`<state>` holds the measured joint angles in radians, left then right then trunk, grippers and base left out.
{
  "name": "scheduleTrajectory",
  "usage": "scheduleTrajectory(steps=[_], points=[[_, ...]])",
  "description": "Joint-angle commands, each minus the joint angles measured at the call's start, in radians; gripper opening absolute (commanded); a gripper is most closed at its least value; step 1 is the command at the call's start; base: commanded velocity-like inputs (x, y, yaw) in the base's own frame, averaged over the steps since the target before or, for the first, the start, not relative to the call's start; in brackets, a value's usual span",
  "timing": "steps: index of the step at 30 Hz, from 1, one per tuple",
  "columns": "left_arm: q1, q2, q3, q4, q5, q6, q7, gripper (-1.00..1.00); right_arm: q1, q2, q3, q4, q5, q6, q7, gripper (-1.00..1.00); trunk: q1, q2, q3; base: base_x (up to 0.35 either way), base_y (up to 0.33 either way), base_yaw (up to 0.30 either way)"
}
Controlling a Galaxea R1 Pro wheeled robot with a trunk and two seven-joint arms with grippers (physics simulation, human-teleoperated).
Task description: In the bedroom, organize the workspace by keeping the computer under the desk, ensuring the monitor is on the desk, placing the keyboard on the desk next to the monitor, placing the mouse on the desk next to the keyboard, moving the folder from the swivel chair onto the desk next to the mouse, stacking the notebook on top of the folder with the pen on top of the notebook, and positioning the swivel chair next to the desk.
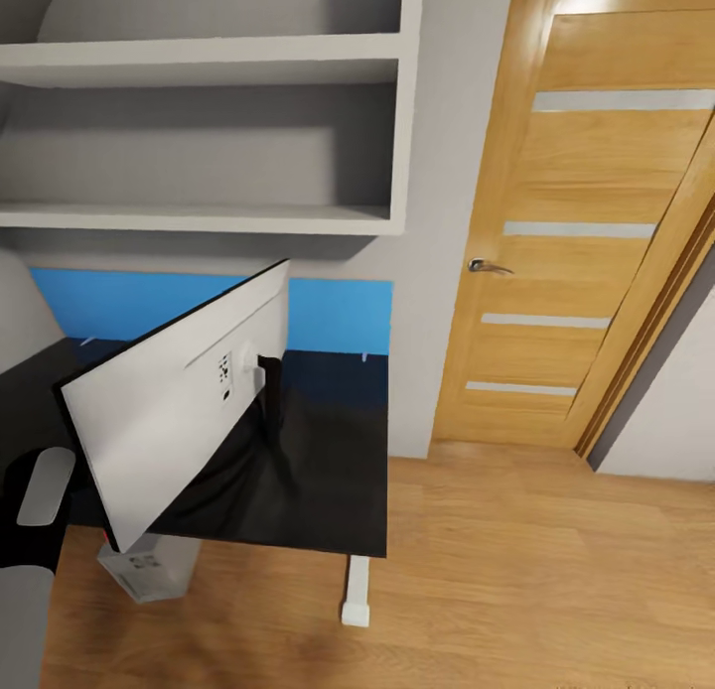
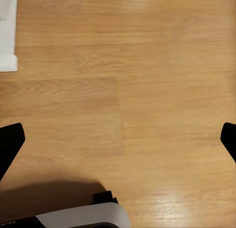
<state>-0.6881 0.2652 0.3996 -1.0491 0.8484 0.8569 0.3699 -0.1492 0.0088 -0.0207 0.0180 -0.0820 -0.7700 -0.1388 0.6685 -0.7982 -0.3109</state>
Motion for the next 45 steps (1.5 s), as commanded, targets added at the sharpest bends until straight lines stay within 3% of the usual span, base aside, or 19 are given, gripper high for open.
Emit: scheduleTrajectory(steps=[1, 15, 45], points=[[-0.001, 0.0, 0.001, 0.001, 0.011, 0.003, 0.009, 1.0, -0.001, 0.001, -0.001, 0.002, -0.007, -0.005, 0.003, 1.0, 0.0, -0.001, -0.001, 0.0, 0.0, -0.047], [-0.001, 0.0, 0.002, 0.106, 0.009, -0.003, 0.009, 1.0, -0.001, 0.006, -0.002, 0.002, -0.008, -0.005, 0.002, 1.0, 0.0, -0.001, 0.0, -0.002, 0.0, -0.01], [-0.001, 0.002, 0.003, 0.111, 0.009, -0.004, 0.007, 1.0, -0.001, 0.006, -0.002, 0.002, -0.008, -0.006, 0.002, 1.0, 0.0, -0.001, 0.0, -0.044, 0.044, 0.0]])
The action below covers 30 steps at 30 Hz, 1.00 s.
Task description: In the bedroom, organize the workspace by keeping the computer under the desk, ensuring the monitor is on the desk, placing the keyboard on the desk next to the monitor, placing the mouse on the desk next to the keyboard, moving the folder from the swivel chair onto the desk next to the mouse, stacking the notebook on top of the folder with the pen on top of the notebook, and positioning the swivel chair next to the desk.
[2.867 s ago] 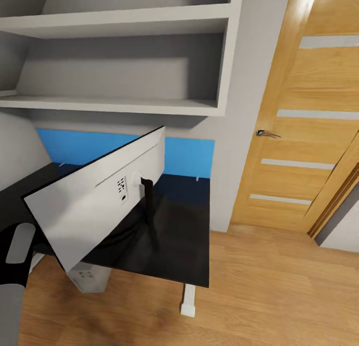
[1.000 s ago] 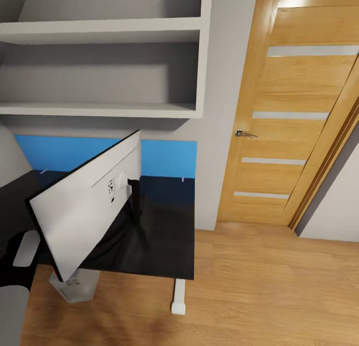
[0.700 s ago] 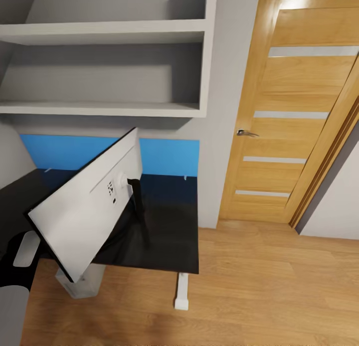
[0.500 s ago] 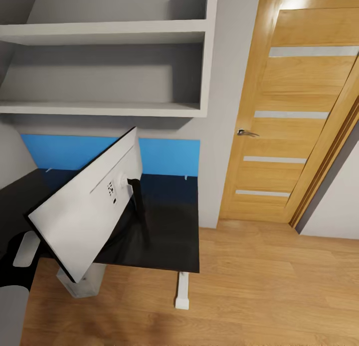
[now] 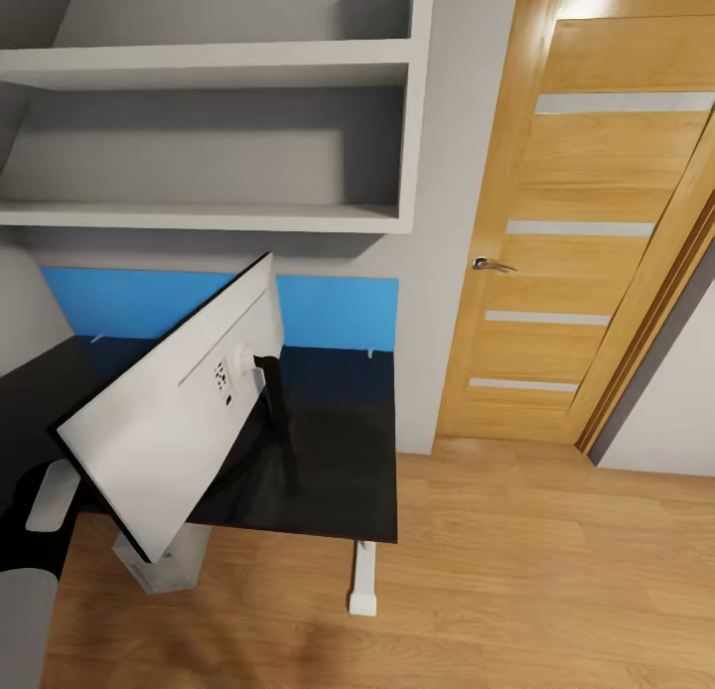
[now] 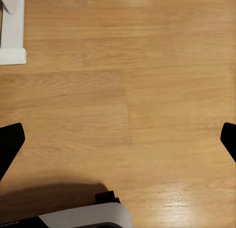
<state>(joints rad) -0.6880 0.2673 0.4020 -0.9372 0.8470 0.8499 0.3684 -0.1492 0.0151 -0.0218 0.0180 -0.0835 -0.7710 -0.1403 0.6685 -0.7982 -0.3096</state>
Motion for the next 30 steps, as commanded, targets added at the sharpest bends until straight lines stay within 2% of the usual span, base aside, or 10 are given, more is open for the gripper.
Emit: scheduleTrajectory(steps=[1, 13, 18, 23, 26, 30], points=[[-0.001, 0.0, 0.001, -0.001, 0.011, 0.003, 0.009, 1.0, -0.001, 0.0, -0.001, 0.002, -0.006, -0.005, 0.004, 1.0, 0.0, -0.001, -0.001, 0.0, 0.004, 0.0], [-0.001, 0.008, 0.006, -0.005, 0.009, 0.003, 0.003, 1.0, -0.001, 0.0, -0.001, 0.002, -0.006, -0.005, 0.004, 1.0, 0.0, -0.001, -0.001, 0.0, 0.001, 0.0], [-0.001, 0.011, 0.036, -0.008, 0.009, 0.003, -0.005, 1.0, -0.001, 0.0, -0.001, 0.002, -0.006, -0.005, 0.005, 1.0, 0.0, -0.001, -0.001, 0.0, 0.0, 0.0], [-0.001, 0.012, 0.099, -0.012, 0.009, 0.004, -0.008, 1.0, -0.001, 0.0, -0.001, 0.002, -0.006, -0.005, 0.005, 1.0, 0.0, -0.001, -0.001, 0.0, 0.0, 0.0], [-0.001, 0.012, 0.121, -0.028, 0.009, 0.004, -0.008, 1.0, -0.001, 0.0, -0.001, 0.002, -0.006, -0.005, 0.005, 1.0, 0.0, -0.001, -0.001, 0.0, 0.0, 0.0], [-0.001, 0.012, 0.132, -0.059, 0.008, 0.006, -0.008, 1.0, -0.001, 0.0, -0.001, 0.002, -0.006, -0.005, 0.005, 1.0, 0.0, -0.001, -0.001, 0.0, 0.0, 0.0]])
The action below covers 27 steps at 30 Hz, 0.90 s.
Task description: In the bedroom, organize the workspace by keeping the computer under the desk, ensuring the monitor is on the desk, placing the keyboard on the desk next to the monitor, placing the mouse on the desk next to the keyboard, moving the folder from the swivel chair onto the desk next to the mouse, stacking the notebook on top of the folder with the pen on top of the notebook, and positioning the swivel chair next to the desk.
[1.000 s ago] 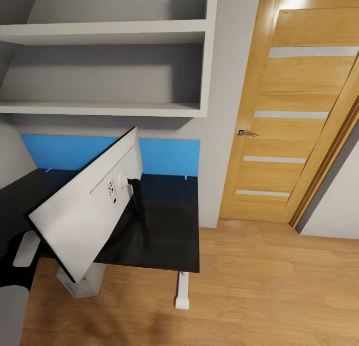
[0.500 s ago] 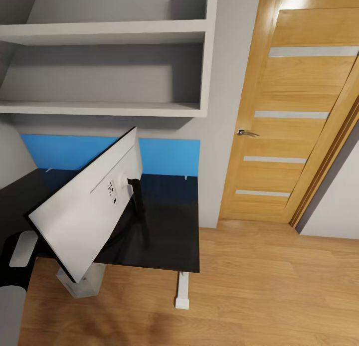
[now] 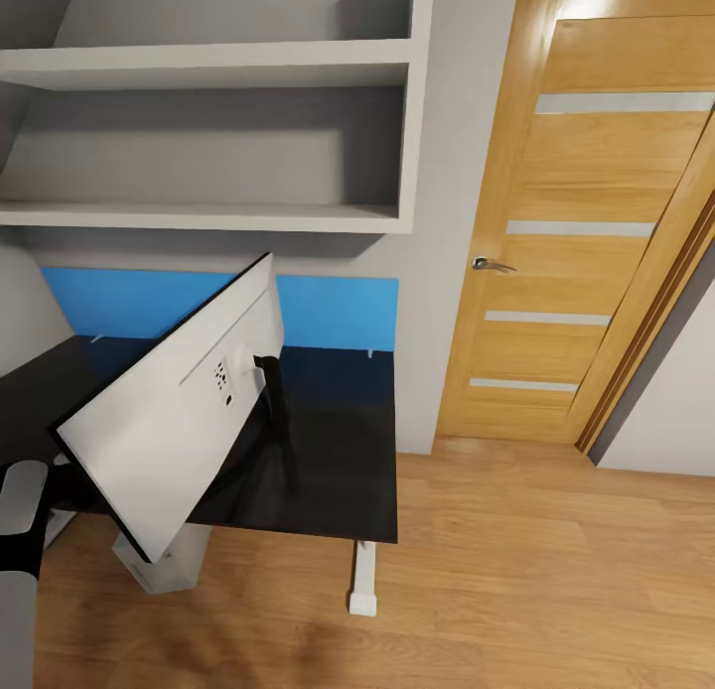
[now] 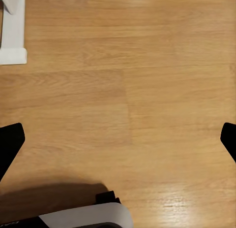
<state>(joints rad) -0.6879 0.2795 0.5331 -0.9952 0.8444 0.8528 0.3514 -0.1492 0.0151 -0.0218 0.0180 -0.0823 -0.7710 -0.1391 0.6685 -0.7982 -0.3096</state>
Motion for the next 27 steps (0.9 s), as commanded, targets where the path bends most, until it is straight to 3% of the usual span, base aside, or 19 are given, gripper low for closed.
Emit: scheduleTrajectory(steps=[1, 27], points=[[-0.001, 0.0, 0.002, -0.005, 0.01, 0.004, 0.009, 1.0, -0.001, 0.0, -0.001, 0.002, -0.007, -0.005, 0.004, 1.0, 0.0, -0.001, -0.001, 0.0, 0.0, 0.0], [-0.001, 0.0, 0.008, -0.021, 0.012, 0.006, 0.008, 1.0, -0.001, 0.001, 0.0, 0.002, -0.007, -0.004, 0.004, 1.0, 0.0, -0.001, 0.007, 0.0, 0.0, -0.046]])
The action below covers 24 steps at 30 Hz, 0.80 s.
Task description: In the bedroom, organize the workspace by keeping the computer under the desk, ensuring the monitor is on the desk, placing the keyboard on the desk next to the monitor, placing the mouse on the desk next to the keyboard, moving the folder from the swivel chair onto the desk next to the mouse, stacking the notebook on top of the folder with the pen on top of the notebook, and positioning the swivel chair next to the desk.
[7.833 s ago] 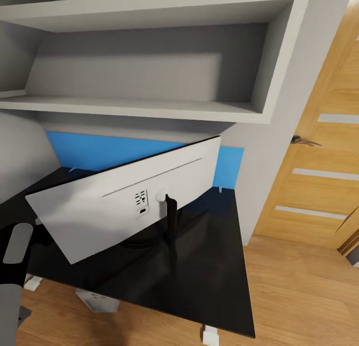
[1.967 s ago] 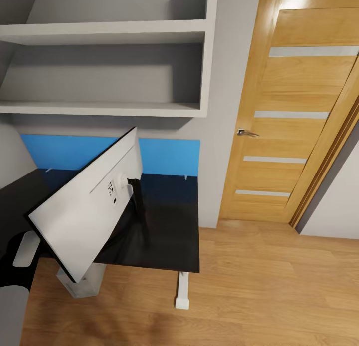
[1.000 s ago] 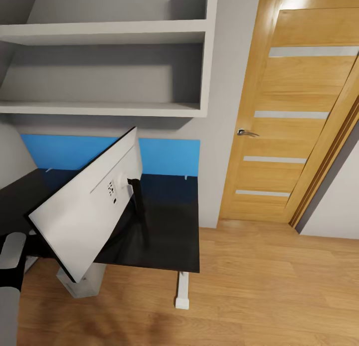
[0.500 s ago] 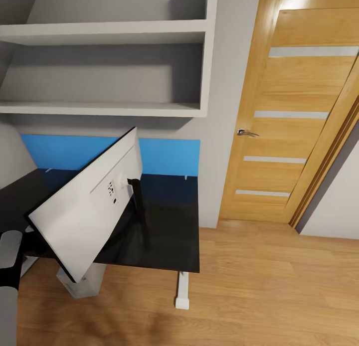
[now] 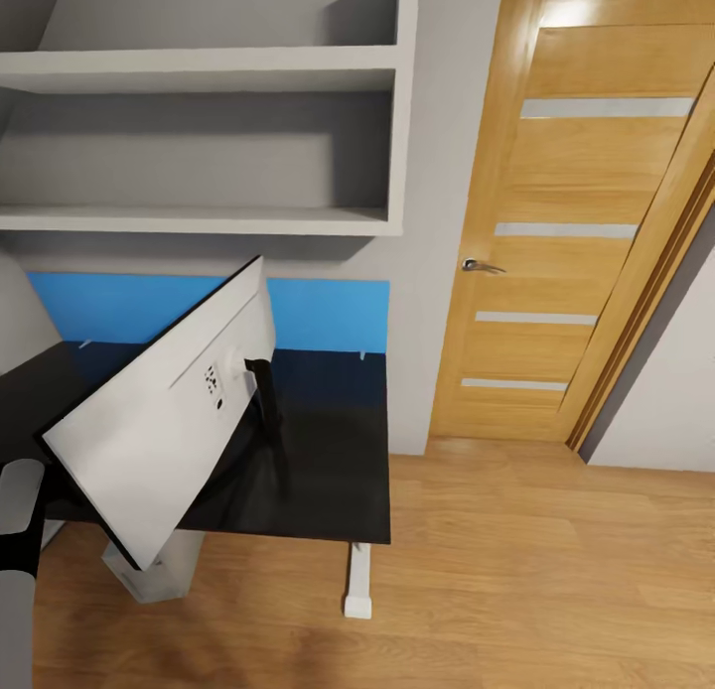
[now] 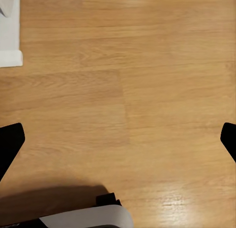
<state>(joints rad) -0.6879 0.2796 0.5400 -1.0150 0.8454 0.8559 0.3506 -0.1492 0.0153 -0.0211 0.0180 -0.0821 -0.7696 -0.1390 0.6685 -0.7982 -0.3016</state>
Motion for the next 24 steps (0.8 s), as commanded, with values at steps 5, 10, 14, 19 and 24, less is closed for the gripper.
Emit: scheduleTrajectory(steps=[5, 10, 14, 19, 24], points=[[-0.001, 0.0, 0.0, -0.001, 0.011, 0.004, 0.008, 1.0, -0.001, 0.0, -0.001, 0.002, -0.007, -0.005, 0.004, 1.0, 0.0, -0.001, -0.001, -0.019, 0.0, -0.015], [-0.001, 0.0, 0.0, 0.0, 0.013, 0.005, 0.008, 1.0, -0.001, 0.0, 0.0, 0.002, -0.007, -0.004, 0.004, 1.0, 0.0, -0.001, -0.001, -0.199, 0.0, -0.004], [-0.001, 0.0, 0.0, 0.0, 0.013, 0.005, 0.008, 1.0, -0.001, 0.001, 0.0, 0.002, -0.007, -0.003, 0.004, 1.0, 0.0, -0.001, -0.001, -0.169, 0.0, -0.001], [-0.001, 0.0, -0.001, 0.0, 0.013, 0.004, 0.009, 1.0, -0.001, 0.0, 0.0, 0.002, -0.007, -0.002, 0.004, 1.0, 0.0, -0.001, -0.001, -0.05, 0.0, 0.0], [-0.001, 0.0, 0.0, 0.0, 0.012, 0.003, 0.009, 1.0, -0.001, 0.0, 0.0, 0.002, -0.007, -0.002, 0.004, 1.0, 0.0, -0.001, -0.001, -0.043, -0.012, 0.0]])
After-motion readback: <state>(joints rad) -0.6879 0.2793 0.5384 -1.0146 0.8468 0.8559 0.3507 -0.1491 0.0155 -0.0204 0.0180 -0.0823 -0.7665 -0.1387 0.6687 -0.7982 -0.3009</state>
